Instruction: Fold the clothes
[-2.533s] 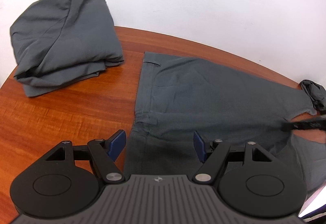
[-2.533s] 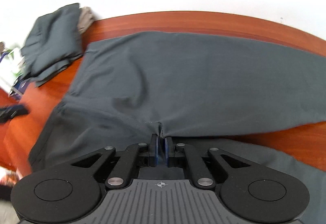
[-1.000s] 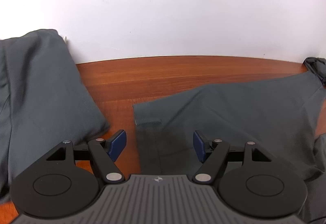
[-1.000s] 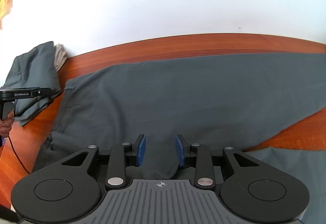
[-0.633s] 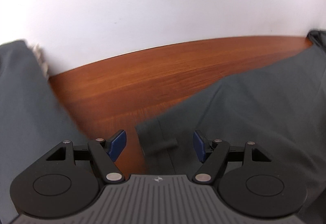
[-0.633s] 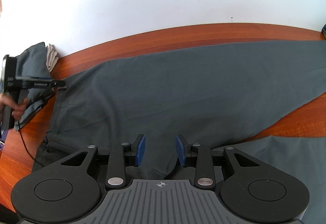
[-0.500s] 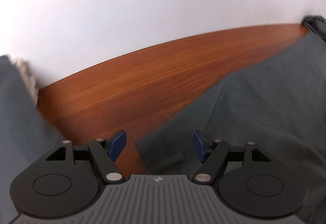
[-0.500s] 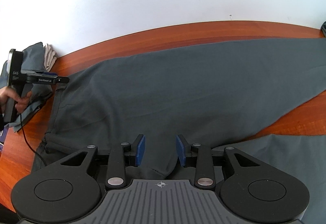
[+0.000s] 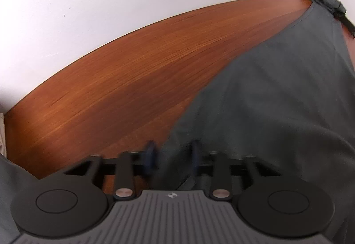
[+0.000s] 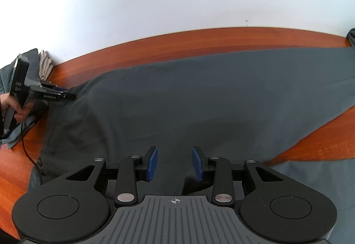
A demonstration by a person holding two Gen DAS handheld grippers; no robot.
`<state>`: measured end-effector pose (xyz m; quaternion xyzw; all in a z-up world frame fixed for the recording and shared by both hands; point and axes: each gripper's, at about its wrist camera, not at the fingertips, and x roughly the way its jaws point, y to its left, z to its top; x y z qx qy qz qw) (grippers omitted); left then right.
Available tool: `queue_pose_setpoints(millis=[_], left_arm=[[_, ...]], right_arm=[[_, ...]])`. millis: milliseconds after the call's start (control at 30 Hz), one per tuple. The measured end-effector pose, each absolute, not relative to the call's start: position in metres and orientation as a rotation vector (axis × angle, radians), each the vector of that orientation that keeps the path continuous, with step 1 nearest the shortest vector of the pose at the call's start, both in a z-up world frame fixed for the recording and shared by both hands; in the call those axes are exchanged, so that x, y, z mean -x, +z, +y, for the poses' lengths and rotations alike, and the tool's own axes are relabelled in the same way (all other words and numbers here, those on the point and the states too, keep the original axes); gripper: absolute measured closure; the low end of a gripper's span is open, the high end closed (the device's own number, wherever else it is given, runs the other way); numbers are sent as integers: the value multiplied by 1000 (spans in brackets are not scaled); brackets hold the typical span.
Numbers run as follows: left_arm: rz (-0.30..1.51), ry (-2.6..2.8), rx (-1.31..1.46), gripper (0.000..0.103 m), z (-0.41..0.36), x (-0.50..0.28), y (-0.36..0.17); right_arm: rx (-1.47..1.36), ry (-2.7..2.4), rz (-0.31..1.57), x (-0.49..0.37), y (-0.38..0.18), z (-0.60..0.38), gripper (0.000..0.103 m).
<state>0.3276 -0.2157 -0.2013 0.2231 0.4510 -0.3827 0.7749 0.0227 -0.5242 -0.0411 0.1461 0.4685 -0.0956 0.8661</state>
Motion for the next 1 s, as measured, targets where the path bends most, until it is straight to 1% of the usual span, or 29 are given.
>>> queue_pose_setpoints(millis=[33,133,333,500,800,1000], left_arm=[[961,-815,-480,90,-215,-324,-200],[896,-776,-458,93,-210,-308,-187],[763,-715,-375,94,-200,-259,-142],[694,-639,-322,94,-203,-210,-103],[583,-443,-214,94,-237,-127,-63],[508,-252,-183,94,-261,-86,-41]], right_arm=[[-299,-204,976,-23,-39,-526,66],[-279,-213,960,-23,-33,-533,66],[-211,-203,938,-18,-19,-559,64],[-125,-156,925,-20,-12,-596,64],[81,-15,922,-41,-9,-667,63],[260,236,896,-91,-24,-696,61]])
